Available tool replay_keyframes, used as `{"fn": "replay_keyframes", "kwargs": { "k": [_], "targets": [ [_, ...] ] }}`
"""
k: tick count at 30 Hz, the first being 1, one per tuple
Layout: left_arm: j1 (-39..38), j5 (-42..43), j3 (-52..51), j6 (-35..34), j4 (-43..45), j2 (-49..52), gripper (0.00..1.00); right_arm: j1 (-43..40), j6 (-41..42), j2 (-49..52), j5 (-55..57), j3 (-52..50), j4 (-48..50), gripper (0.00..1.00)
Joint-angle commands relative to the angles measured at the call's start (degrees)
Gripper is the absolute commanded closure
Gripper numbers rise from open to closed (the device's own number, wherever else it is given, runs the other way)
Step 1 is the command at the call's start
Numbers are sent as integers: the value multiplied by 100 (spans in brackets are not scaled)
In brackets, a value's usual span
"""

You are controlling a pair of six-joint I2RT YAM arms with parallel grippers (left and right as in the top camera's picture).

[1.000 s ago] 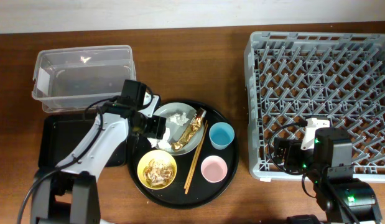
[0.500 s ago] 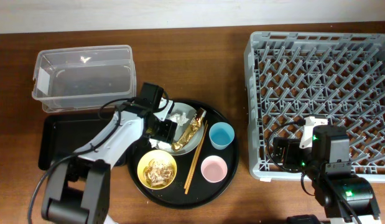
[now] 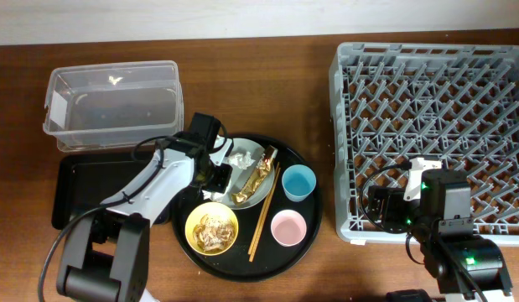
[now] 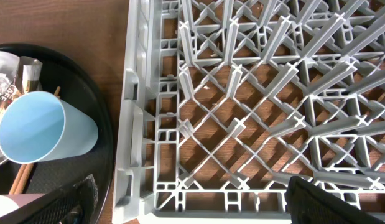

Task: Sort waste into correct bins and load items into the dishwasher rack
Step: 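Carry the tissues with the left gripper into the clear bin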

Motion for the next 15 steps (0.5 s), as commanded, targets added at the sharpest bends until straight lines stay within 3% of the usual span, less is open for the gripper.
{"fn": "replay_keyframes", "kwargs": {
  "k": [1,4,9,15],
  "targets": [
    [52,-319,525,28,-470,-109,100,22,42,-2,-28,155,-2,2],
    [173,-468,1005,26,-872,-389,99,22,42,-2,-28,155,0,2],
    [608,-564,1567,28,-802,-839,100,22,42,-2,-28,155,0,2],
    [1231,-940,1672,28,308,-957,99,22,42,-2,-31,155,0,1]
  ]
}}
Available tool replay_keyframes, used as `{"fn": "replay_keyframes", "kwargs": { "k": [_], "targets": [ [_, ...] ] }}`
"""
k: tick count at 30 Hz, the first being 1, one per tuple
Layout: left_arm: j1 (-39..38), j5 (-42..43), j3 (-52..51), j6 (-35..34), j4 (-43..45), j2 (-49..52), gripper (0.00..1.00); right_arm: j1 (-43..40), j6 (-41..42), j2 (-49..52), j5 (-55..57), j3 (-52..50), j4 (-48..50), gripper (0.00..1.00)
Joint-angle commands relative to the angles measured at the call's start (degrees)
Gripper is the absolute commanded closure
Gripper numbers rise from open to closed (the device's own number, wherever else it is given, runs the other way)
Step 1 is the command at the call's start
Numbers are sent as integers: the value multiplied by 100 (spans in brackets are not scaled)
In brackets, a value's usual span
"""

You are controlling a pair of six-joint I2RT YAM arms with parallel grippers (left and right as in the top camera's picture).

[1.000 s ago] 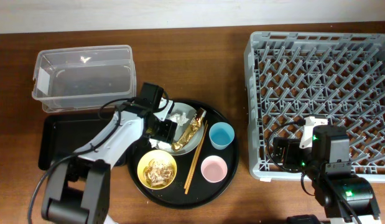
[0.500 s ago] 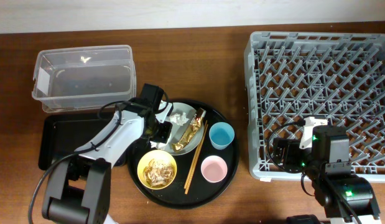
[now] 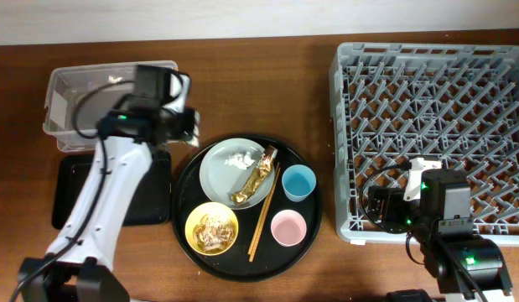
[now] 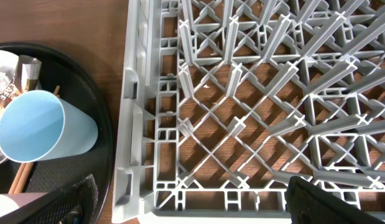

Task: Sort waste into correct bins and load items into the dishwasher rack
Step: 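Carry the tissues with the left gripper into the clear bin, then grasp the remaining tissue on the plate and drop it in the bin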

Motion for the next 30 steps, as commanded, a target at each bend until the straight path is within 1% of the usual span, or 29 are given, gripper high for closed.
{"fn": "replay_keyframes", "kwargs": {
  "k": [1,5,7,8,10,11,12,13,17,19,20,23,25,27,30],
  "targets": [
    [260,-208,52,28,511,-52,100,22,46,-7,-31,155,17,2],
    [551,-210,50,28,1110,-4,96,22,46,-7,-31,155,15,2],
    [678,-210,48,28,1320,68,96,22,46,-7,-28,155,17,2],
    [723,-208,48,26,1386,111,92,22,46,-7,-31,155,17,2],
    [765,-208,48,26,1458,199,78,22,46,-7,-31,155,17,2],
    [765,-208,48,28,1493,269,56,22,46,-7,-31,155,15,2],
    [765,-208,48,28,1515,313,44,22,46,-7,-31,155,15,2],
    [765,-205,48,28,1532,350,39,22,46,-7,-31,155,15,2],
    [750,-133,48,24,1532,354,39,22,44,-7,-31,155,15,2],
    [682,459,48,24,1386,354,45,22,46,-7,-31,155,15,2],
    [603,748,48,24,1244,356,45,22,44,-4,-28,155,17,2],
    [323,1051,46,24,835,380,47,22,46,-4,-31,155,17,2],
    [37,1047,39,26,577,442,46,22,46,-4,-31,155,17,2],
    [-214,1043,35,26,400,555,42,22,46,-4,-31,155,15,2],
    [-597,1043,35,24,125,872,42,22,46,-4,-31,155,15,2]
  ]
}}
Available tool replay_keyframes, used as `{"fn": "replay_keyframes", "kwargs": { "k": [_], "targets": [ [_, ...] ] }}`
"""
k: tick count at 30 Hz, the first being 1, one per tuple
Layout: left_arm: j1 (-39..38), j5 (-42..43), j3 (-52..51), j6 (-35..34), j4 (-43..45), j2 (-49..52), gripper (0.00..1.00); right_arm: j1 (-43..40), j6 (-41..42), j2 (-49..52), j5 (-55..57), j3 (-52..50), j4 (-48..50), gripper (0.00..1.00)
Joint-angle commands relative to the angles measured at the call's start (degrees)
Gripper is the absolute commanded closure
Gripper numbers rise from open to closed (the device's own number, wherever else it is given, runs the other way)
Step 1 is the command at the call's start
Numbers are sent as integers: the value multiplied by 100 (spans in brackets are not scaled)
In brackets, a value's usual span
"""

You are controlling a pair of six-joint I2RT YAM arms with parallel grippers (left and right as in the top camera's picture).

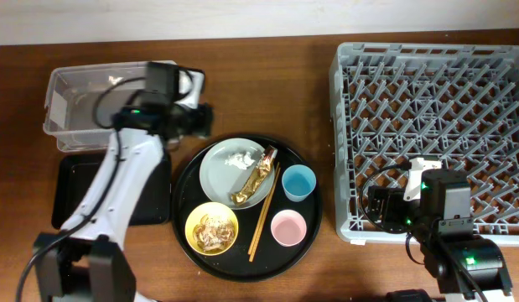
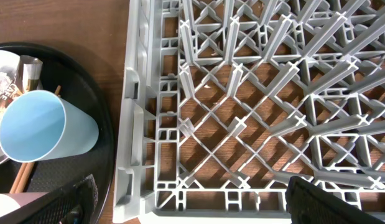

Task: Sort waste into correct bins and load items into the dishwasher rack
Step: 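Grasp the remaining tissue on the plate and drop it in the bin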

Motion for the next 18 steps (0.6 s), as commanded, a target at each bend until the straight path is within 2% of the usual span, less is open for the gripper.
{"fn": "replay_keyframes", "kwargs": {
  "k": [1,7,12,13,18],
  "targets": [
    [-428,186,24,24,-282,514,43,22,48,-4,-13,151,15,2],
    [-833,188,24,24,-708,1386,44,22,48,-4,-13,151,15,2],
    [-922,190,26,24,-754,1659,96,22,48,-7,-13,151,15,2],
    [-918,190,46,24,-763,1631,99,22,48,-7,-13,151,15,2],
    [-691,131,457,28,-1198,1364,100,22,48,-4,-13,151,13,2]
  ]
}}
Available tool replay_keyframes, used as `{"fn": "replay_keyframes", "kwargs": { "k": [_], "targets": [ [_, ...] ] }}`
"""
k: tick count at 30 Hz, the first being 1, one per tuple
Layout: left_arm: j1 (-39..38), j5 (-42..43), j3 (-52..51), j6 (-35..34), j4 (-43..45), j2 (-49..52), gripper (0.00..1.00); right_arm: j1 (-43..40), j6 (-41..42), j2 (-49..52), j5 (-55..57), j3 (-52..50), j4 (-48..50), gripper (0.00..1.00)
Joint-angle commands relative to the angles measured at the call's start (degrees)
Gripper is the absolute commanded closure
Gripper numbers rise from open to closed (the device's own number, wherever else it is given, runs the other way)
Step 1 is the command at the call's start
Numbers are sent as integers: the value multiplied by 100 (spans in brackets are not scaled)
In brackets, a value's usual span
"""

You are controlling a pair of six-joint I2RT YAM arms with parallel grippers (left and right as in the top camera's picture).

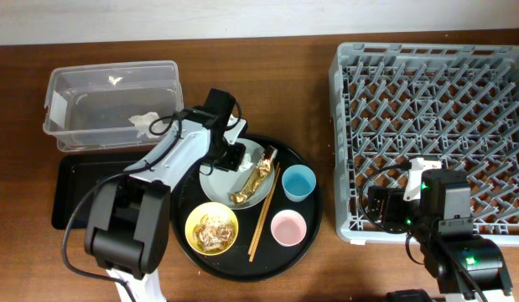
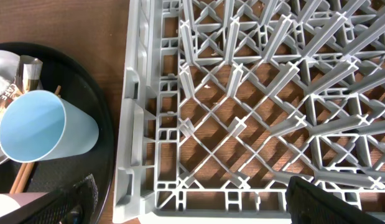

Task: Sort waste into correct bins and load items into the dishwasher rack
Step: 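Grasp the remaining tissue on the plate and drop it in the bin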

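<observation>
On the black round tray (image 1: 311,225) a pale plate (image 1: 210,178) carries a white crumpled tissue (image 1: 241,159) and a gold wrapper (image 1: 255,178). My left gripper (image 1: 228,154) hovers over the plate beside that tissue, open. Chopsticks (image 1: 263,220), a blue cup (image 1: 298,182), a pink cup (image 1: 288,227) and a yellow bowl of leftovers (image 1: 212,229) share the tray. Another white tissue (image 1: 142,123) lies in the clear bin (image 1: 75,84). My right gripper (image 2: 192,208) stays open and empty over the front left corner of the grey rack (image 2: 242,93).
A black rectangular bin (image 1: 75,197) sits in front of the clear bin, left of the tray. The grey rack (image 1: 435,109) fills the right side of the table and holds nothing. The blue cup (image 2: 43,127) shows at the left of the right wrist view.
My left gripper was at the clear bin's right end and is now back over the plate beside the tissue. A white tissue now shows inside the clear bin. The right arm is unchanged.
My left gripper was first down at the plate by the tissue. Then it was at the clear bin's right end, and stayed near there. Now a tissue lies in that bin and the gripper is over the plate again. The right arm never moved.
</observation>
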Motion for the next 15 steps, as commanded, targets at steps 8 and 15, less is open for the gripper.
{"fn": "replay_keyframes", "kwargs": {
  "k": [8,15],
  "targets": [
    [1180,-680,1213,31,-321,-955,100,22,46,-4,-13,151,17,2],
    [1996,-699,1237,28,297,-964,87,22,46,-4,-13,151,17,2]
  ]
}}
